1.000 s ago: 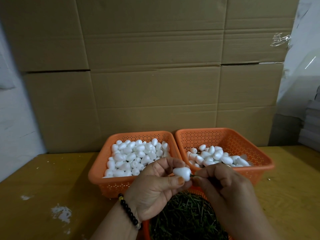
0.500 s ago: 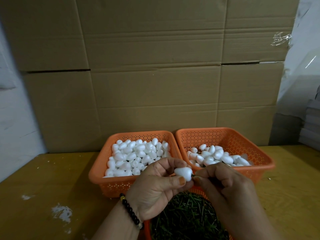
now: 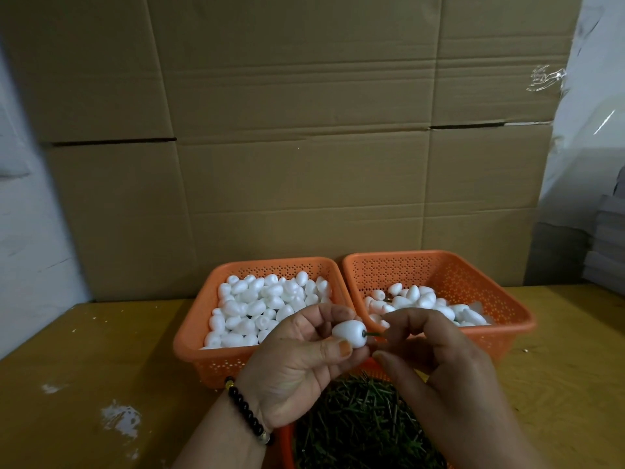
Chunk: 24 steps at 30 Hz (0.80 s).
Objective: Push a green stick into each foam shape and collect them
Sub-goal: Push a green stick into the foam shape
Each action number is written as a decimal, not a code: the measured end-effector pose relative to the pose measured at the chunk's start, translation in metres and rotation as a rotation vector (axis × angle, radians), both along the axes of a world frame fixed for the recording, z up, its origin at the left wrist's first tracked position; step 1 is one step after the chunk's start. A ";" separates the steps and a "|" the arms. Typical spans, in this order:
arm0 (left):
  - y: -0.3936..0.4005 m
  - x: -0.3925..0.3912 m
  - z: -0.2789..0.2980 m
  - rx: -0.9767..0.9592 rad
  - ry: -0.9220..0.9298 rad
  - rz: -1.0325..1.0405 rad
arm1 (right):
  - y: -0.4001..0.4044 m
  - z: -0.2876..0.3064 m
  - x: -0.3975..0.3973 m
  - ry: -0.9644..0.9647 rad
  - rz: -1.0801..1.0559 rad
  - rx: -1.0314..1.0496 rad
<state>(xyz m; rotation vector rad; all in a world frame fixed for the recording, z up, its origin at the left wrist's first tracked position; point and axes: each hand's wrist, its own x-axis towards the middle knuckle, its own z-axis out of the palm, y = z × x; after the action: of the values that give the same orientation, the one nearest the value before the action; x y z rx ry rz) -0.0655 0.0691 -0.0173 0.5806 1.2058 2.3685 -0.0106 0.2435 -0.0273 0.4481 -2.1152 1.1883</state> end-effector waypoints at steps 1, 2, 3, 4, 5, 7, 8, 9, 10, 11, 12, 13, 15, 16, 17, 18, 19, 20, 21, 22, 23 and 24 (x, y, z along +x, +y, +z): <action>0.000 0.000 0.000 0.006 -0.007 0.003 | 0.000 0.000 0.000 -0.006 0.008 -0.001; -0.001 -0.001 -0.001 0.015 -0.017 0.007 | 0.000 0.000 -0.001 -0.004 0.012 0.001; -0.001 -0.001 -0.001 0.027 -0.030 0.007 | 0.000 -0.001 -0.001 0.003 0.011 0.005; -0.001 -0.001 -0.001 0.042 -0.045 0.005 | 0.000 -0.001 -0.001 0.014 0.008 0.008; -0.001 -0.002 0.000 0.056 -0.058 -0.001 | 0.000 -0.001 -0.001 0.025 0.006 0.009; 0.000 -0.002 0.000 0.077 -0.077 -0.011 | 0.000 -0.002 -0.002 0.041 -0.002 0.009; 0.001 -0.003 0.000 0.082 -0.082 -0.014 | 0.000 -0.003 -0.002 0.047 -0.008 0.012; 0.002 -0.003 0.000 0.081 -0.085 -0.014 | 0.000 -0.003 -0.002 0.047 -0.010 0.012; 0.003 -0.004 -0.001 0.078 -0.088 -0.012 | 0.000 -0.003 -0.002 0.045 -0.008 0.009; 0.004 -0.004 -0.002 0.075 -0.094 -0.008 | 0.000 -0.003 -0.003 0.041 -0.004 0.006; 0.005 -0.004 -0.003 0.078 -0.102 -0.004 | 0.000 -0.003 -0.003 0.038 0.000 0.002; 0.006 -0.005 -0.004 0.084 -0.113 0.000 | 0.000 -0.003 -0.003 0.035 0.001 0.000; 0.008 -0.005 -0.006 0.105 -0.141 0.011 | 0.000 -0.002 -0.003 0.030 -0.002 0.003; 0.009 -0.004 -0.007 0.111 -0.150 0.013 | 0.000 -0.003 -0.003 0.028 -0.007 0.010; 0.010 -0.003 -0.007 0.108 -0.153 0.016 | 0.000 -0.003 -0.003 0.024 -0.011 0.016; 0.012 -0.003 -0.008 0.095 -0.157 0.026 | 0.000 -0.003 -0.004 0.015 -0.012 0.017; 0.014 -0.002 -0.009 0.080 -0.166 0.037 | -0.001 -0.004 -0.004 -0.001 -0.009 0.010; 0.016 -0.001 -0.010 0.072 -0.178 0.046 | -0.001 -0.005 -0.004 -0.018 -0.004 0.000; 0.018 0.000 -0.010 0.072 -0.189 0.047 | -0.001 -0.005 -0.005 -0.031 -0.001 -0.010; 0.020 0.001 -0.010 0.077 -0.194 0.041 | -0.001 -0.006 -0.005 -0.035 -0.002 -0.018; 0.022 0.002 -0.010 0.080 -0.195 0.033 | -0.001 -0.005 -0.005 -0.037 -0.004 -0.029; 0.023 0.003 -0.010 0.082 -0.194 0.025 | -0.001 -0.005 -0.005 -0.041 -0.005 -0.042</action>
<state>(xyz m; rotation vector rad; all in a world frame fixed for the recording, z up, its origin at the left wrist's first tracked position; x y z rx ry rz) -0.0621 0.0924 -0.0275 0.3523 1.0412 2.4393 -0.0155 0.2429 -0.0326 0.4025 -2.1212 1.2466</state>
